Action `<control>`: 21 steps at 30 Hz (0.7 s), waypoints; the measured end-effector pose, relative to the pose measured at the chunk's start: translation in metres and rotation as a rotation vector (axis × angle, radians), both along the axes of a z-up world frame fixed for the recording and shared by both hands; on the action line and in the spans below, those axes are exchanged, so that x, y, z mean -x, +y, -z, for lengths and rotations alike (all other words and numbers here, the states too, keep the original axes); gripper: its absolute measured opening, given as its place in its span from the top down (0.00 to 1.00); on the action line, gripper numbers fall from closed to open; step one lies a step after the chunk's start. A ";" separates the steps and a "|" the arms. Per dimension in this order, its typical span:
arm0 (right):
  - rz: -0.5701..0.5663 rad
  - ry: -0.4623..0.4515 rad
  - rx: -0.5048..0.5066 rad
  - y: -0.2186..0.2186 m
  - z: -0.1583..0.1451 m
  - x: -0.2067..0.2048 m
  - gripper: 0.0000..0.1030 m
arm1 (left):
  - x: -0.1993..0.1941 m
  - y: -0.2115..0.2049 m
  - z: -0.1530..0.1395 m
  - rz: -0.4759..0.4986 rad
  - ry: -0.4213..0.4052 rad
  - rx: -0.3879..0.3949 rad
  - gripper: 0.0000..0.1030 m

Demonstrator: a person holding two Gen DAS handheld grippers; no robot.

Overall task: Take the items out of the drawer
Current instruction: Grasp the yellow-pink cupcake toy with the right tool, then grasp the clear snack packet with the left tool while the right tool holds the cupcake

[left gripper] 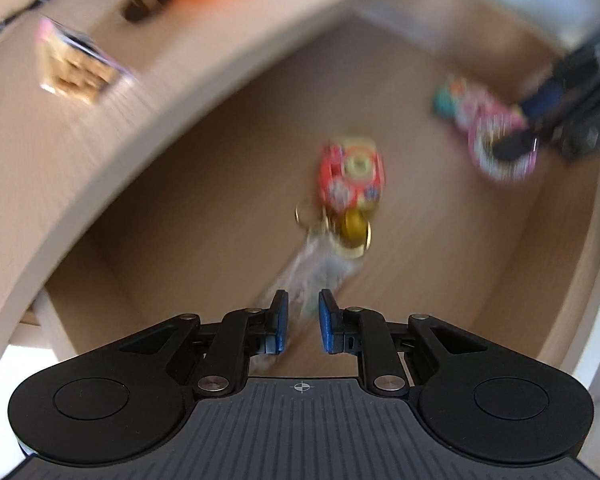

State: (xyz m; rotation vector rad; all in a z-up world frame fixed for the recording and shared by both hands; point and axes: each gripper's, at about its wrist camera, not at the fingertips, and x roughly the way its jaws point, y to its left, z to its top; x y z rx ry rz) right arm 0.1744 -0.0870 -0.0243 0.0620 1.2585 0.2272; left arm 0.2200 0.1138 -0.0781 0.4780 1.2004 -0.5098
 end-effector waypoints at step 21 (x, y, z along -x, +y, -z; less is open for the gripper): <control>0.036 0.030 -0.006 -0.022 -0.012 0.004 0.56 | -0.029 -0.027 0.022 -0.110 0.029 0.102 0.68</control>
